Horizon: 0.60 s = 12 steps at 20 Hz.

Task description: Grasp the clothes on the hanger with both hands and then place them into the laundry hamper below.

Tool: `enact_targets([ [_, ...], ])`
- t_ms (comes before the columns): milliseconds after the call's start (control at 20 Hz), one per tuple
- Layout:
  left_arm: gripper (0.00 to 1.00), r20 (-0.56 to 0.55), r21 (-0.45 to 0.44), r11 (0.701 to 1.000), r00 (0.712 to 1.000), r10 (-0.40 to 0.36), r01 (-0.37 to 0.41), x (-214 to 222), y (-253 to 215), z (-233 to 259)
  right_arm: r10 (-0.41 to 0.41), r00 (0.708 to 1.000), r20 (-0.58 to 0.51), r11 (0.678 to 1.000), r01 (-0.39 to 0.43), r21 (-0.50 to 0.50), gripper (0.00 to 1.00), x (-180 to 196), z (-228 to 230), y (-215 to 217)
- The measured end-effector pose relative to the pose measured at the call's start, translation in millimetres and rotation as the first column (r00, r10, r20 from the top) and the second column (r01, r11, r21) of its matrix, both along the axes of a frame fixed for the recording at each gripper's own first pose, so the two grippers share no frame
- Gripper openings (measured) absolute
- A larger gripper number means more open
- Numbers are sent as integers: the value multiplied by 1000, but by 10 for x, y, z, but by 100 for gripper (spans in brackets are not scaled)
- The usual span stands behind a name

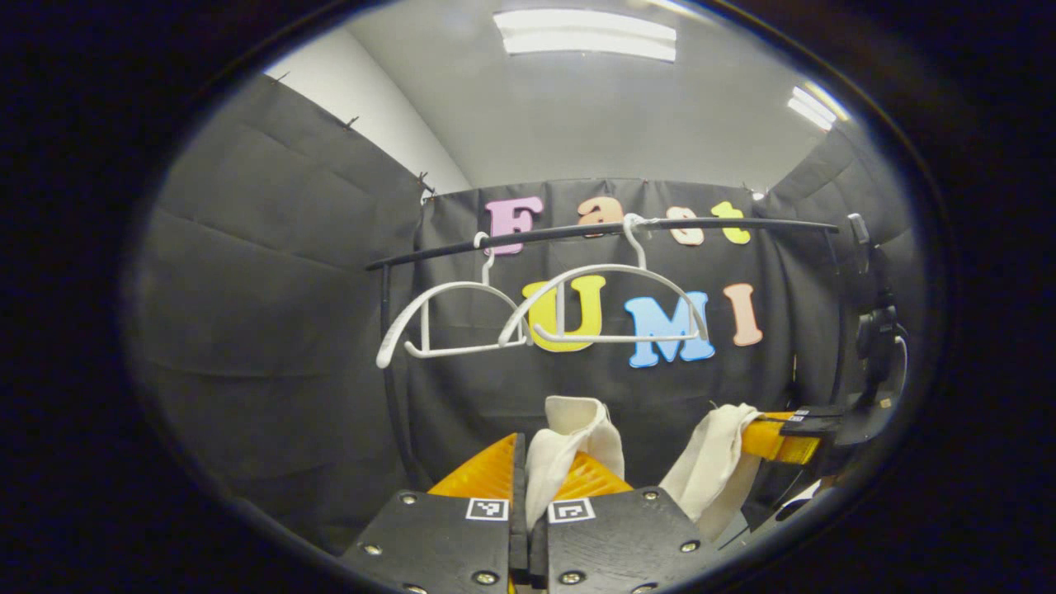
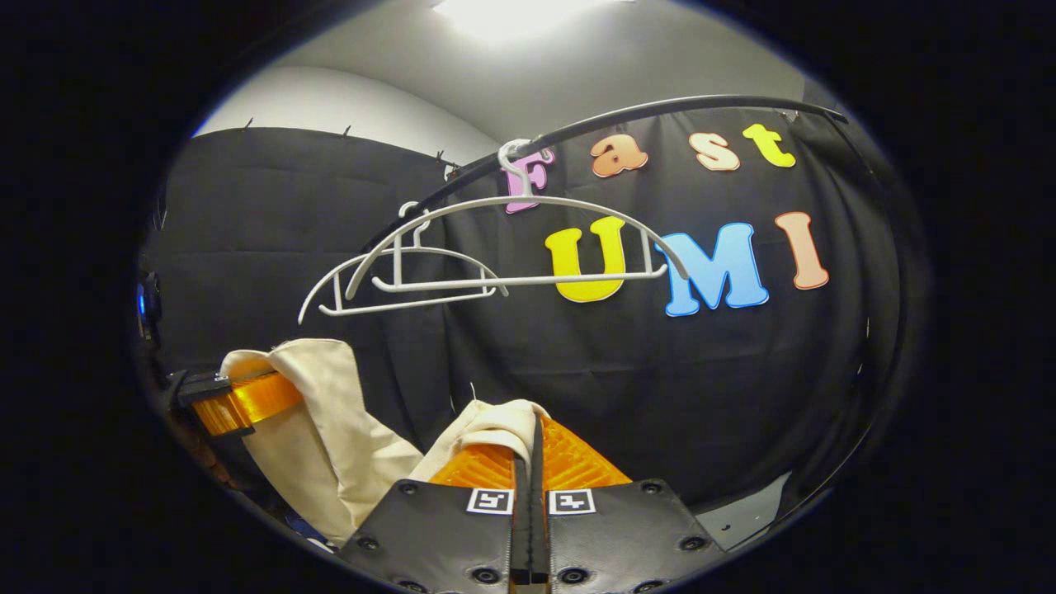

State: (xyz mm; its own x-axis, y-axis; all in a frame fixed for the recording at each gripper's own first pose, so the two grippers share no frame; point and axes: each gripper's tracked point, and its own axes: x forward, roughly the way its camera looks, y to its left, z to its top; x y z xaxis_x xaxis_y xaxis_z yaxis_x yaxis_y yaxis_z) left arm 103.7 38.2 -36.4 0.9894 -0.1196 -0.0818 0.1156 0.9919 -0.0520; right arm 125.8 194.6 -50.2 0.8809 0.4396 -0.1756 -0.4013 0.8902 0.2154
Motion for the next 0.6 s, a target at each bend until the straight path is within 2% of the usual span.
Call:
enact_targets([
  [350,2,-74,-24,998,996,-52,50,-214,-67,-602,71,994,-81,997,-73,-16,1,-472,-497,375],
  [600,2,-124,-12,999,991,-53,52,-254,-22,-1121,59,988,-139,997,-67,-49,1,-632,-999,449],
])
